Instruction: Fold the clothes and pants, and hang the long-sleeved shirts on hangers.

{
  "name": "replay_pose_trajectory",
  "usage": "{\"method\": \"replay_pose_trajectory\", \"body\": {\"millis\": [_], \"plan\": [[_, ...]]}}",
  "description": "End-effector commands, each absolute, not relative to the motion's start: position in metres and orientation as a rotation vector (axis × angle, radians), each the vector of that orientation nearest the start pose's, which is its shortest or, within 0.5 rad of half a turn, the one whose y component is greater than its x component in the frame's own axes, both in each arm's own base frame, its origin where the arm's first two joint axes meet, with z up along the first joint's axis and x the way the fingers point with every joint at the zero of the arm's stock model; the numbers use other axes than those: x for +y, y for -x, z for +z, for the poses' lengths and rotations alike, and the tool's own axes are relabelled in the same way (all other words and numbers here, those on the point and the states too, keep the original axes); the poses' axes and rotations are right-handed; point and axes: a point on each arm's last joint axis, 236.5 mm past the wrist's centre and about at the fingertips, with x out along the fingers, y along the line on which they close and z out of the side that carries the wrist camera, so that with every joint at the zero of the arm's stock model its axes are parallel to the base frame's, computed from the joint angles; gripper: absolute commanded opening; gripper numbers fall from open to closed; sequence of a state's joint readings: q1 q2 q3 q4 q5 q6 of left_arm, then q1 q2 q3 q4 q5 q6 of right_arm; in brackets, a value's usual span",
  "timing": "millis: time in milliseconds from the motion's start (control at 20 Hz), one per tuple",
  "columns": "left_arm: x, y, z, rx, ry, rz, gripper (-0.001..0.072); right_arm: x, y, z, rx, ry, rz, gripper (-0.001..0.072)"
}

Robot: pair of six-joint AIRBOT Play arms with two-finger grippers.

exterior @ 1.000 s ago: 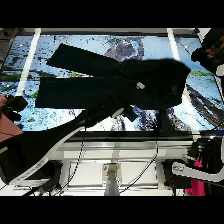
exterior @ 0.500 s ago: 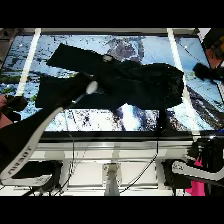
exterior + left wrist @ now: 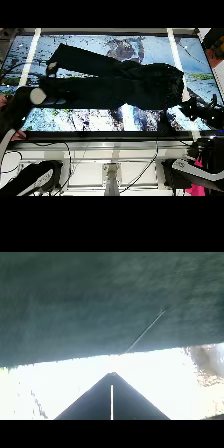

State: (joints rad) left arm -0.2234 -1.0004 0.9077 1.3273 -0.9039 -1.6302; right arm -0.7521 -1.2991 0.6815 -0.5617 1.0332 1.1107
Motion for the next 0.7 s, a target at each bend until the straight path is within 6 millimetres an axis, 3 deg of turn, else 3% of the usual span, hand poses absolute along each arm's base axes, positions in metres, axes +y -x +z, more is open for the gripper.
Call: {"method": "replay_pose_trajectory", "body": {"millis": [0,400,650], "plan": [[-0.104,-0.327,0.037,1.027,0.302,-0.233,0.0003,-0.085,-0.341,-0.079,0.932,-1.22,-0.146,0.0449],[-0.101,-0.332,0.04,1.0,0.283,-0.237,0.0003,-0.109,-0.367,-0.102,0.849,-1.153,-0.336,0.0449],[-0.079,-0.345,0.039,0.975,0.345,-0.172,0.0003,-0.092,-0.403,-0.103,0.876,-1.129,-0.268,0.0449]]}}
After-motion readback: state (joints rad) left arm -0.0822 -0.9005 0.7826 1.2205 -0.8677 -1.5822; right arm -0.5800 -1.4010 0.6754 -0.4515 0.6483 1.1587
